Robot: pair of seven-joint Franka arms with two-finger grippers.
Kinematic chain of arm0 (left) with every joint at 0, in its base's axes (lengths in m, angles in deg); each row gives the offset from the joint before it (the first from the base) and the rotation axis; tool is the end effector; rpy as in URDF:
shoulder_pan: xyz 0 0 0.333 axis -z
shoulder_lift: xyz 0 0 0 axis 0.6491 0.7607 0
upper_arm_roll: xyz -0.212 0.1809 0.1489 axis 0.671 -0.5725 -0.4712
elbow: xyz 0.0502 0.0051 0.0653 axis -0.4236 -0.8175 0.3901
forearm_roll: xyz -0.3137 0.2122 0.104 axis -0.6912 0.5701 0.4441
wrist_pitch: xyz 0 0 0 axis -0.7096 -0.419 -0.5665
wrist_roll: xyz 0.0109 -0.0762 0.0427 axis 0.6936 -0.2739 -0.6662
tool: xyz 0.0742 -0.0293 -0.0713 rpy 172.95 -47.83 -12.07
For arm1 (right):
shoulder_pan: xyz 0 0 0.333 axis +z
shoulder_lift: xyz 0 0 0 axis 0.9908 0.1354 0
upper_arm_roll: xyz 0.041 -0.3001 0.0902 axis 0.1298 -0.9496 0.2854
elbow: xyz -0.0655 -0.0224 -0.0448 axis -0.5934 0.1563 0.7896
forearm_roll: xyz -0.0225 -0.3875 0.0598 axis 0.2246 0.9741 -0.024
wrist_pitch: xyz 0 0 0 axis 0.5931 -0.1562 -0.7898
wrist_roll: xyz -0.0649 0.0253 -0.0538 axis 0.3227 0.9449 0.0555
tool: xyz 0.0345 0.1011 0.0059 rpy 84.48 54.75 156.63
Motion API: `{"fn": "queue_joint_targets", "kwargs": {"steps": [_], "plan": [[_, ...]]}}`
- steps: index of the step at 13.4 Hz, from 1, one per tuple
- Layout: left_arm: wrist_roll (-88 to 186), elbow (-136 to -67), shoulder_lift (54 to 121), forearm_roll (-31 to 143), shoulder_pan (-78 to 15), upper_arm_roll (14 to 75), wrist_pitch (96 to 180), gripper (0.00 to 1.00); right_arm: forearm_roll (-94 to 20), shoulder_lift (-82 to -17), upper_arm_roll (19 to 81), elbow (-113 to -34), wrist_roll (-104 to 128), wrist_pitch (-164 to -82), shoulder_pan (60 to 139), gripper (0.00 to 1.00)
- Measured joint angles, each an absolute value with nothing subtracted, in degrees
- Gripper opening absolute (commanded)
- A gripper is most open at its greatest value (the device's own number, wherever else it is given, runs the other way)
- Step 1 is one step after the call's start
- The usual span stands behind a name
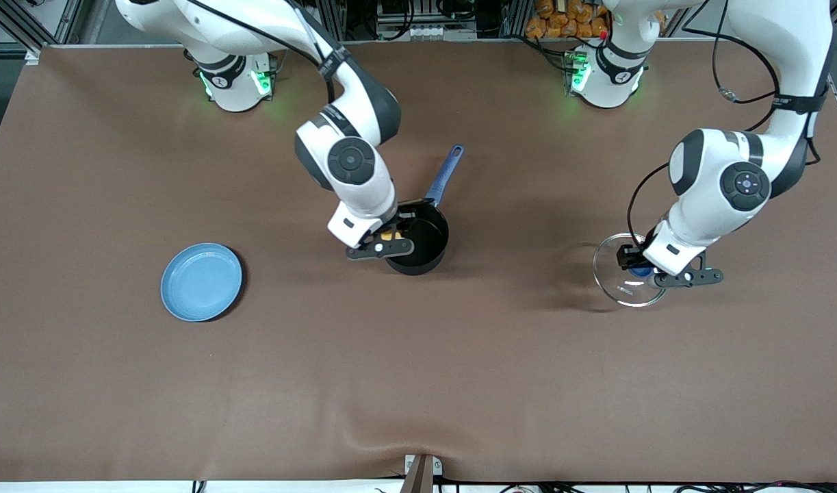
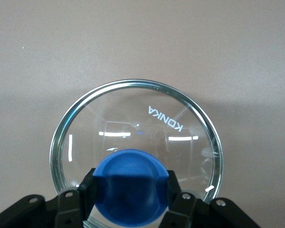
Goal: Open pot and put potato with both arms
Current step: 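Set the lid beside the pot while the right gripper carries the potato over it, then lower the potato into the pot and open the right gripper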
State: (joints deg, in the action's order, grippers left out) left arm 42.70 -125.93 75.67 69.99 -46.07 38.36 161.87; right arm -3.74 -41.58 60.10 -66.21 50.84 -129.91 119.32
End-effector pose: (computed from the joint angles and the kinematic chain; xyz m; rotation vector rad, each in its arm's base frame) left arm 0.5644 -0.0631 0.2917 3.1368 0.0887 0.0868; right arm 0.5168 0.4550 0.3073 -3.0698 -0.1433 0.1121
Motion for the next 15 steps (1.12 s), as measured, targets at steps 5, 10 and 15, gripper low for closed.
{"fn": "queue_joint_targets", "kwargs": {"steps": [5,10,15], "plan": [[47.9,-130.3,78.3,70.0,-49.1,38.3,169.0,0.00,-3.7,-37.4,60.0,-66.2,53.1,-132.3,122.6,0.00],[49.1,-130.3,80.9,70.0,-50.0,38.4,170.3,0.48,-3.7,-34.8,60.0,-66.2,55.0,-134.9,124.3,0.00],[49.1,-128.9,81.8,70.0,-50.0,38.4,170.9,1.00,-3.6,-32.8,59.6,-66.2,55.7,-137.3,124.4,0.56]]}}
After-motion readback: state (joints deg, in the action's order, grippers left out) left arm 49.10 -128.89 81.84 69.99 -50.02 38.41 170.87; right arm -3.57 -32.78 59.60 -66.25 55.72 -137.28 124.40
